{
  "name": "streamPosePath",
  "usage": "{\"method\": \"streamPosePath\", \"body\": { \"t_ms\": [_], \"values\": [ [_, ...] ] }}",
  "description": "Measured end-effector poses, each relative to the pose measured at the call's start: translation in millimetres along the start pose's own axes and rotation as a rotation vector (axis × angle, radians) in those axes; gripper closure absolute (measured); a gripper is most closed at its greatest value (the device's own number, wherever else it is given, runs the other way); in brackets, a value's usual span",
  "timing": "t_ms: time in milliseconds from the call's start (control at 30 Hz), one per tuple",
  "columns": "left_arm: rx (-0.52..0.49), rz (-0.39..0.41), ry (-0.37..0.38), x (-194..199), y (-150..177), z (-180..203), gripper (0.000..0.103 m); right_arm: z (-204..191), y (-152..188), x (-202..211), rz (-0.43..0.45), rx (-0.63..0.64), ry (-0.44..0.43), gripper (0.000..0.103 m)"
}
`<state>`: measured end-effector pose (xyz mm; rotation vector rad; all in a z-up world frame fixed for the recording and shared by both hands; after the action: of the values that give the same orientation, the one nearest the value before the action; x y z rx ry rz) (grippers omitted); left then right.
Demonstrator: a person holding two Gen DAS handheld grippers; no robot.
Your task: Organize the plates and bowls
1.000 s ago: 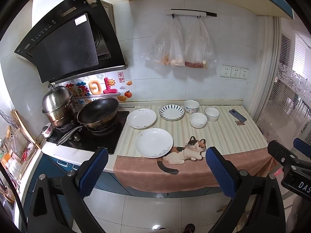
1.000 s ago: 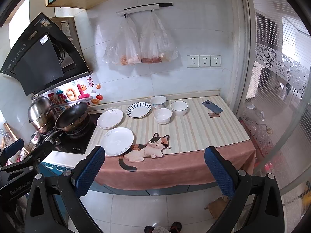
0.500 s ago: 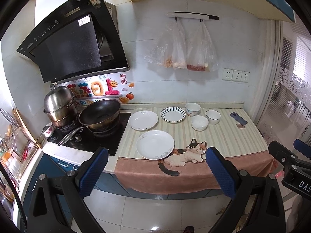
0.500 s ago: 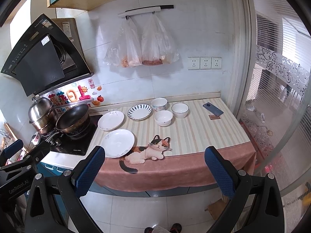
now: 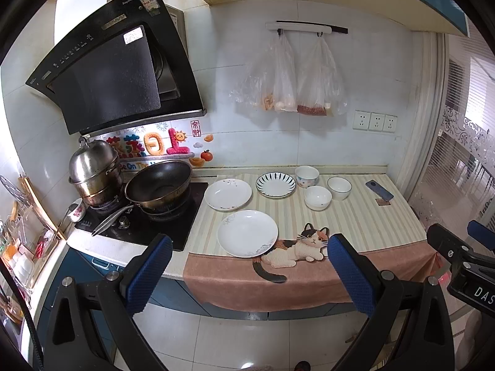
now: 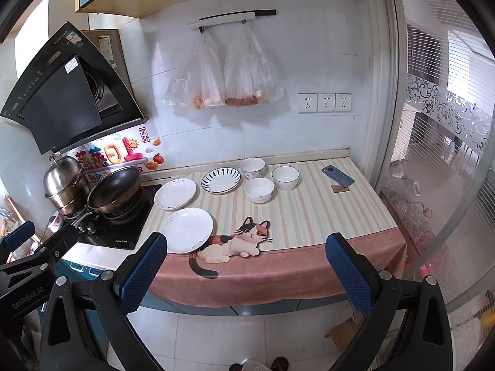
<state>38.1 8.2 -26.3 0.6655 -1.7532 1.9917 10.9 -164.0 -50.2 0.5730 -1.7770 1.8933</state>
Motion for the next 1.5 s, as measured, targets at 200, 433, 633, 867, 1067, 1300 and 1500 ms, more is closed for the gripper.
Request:
{"method": "streamPosePath", "body": {
  "t_ms": [200, 433, 633, 867, 1067, 1300, 1500],
  "values": [
    [0.001, 0.002, -0.001, 0, 0, 0, 0.000, 1, 1, -1, -0.001, -0.001, 0.001, 0.000],
    [0.003, 0.002, -0.003, 0, -1, 1, 0.000, 1, -1, -3, 0.001, 0.006, 0.005, 0.000],
    [0.003, 0.004, -0.003, -1, -4, 1, 0.000, 1, -1, -4, 0.001, 0.007, 0.006, 0.000],
    [0.003, 0.004, -0.002, -2, -5, 0, 0.000, 1, -2, -5, -0.001, 0.007, 0.007, 0.000],
    [0.004, 0.000, 0.004, -8, -9, -1, 0.000, 0, -6, -12, -0.005, -0.006, -0.003, 0.000],
    [0.007, -0.012, 0.005, -22, -10, -10, 0.000, -9, -9, -28, -0.021, -0.045, -0.030, 0.000],
    [0.023, -0.002, 0.000, -57, -8, -28, 0.000, -22, -3, -73, -0.031, -0.045, -0.070, 0.000]
  ]
}}
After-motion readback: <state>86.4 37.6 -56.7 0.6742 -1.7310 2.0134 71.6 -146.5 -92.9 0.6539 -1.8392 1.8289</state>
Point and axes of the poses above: each gripper's, at about its wrist camera, not at the fingertips, and x roughly against the way its jaws point, z to its right, y to its underside, the point moved 5 cm from there along -x, roughly the way its jaws point, and after that the axes turned 11 degrees about x, right-handed, at the moved point
